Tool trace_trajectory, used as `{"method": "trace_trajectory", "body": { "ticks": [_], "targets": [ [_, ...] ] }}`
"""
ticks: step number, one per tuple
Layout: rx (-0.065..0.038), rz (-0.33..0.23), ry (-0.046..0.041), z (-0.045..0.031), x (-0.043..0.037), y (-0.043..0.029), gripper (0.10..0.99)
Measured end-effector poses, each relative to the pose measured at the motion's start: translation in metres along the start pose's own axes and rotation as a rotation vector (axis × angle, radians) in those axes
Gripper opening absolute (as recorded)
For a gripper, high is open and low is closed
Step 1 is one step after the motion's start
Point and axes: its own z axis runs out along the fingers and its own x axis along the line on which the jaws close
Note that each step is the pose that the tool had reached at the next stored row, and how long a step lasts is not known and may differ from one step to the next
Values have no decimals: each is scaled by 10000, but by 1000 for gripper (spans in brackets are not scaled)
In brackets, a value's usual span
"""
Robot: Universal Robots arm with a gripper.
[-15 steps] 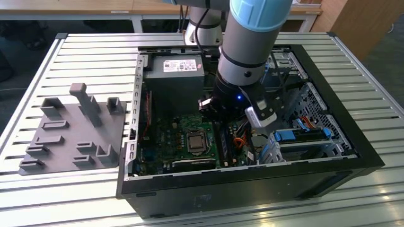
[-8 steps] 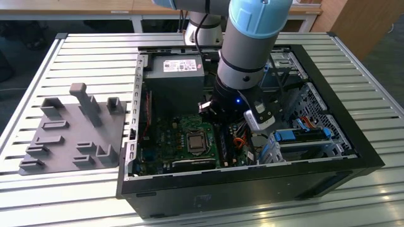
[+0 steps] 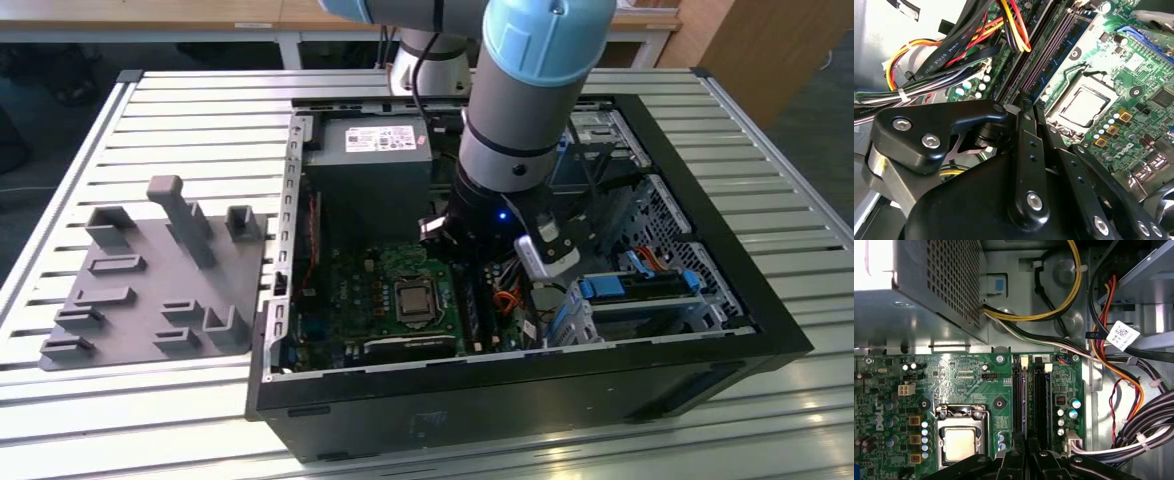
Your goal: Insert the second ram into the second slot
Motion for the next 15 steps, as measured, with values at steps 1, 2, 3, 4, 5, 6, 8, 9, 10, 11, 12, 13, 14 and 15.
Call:
{"method": "trace_trajectory", "body": {
  "ticks": [1,2,3,4,5,6,8,9,10,11,12,13,14,15],
  "targets": [
    [-2,5,-1,5,0,1,137],
    [-2,11,0,10,0,1,137],
    [-2,18,-1,14,0,1,137],
    [-2,26,-1,19,-1,1,137],
    [-2,34,-1,24,-1,1,137],
    [-2,41,-1,28,-1,1,137],
    [-1,52,-1,34,-1,1,137],
    [0,53,-1,35,-1,1,137],
    [-3,54,-1,37,-1,1,137],
    [-3,54,-1,37,-1,1,137],
    [-2,53,-2,37,-1,1,137],
    [-2,53,-1,37,-1,1,137],
    [-3,54,-2,38,-1,2,137],
    [-1,53,0,36,-2,3,137]
  ]
}}
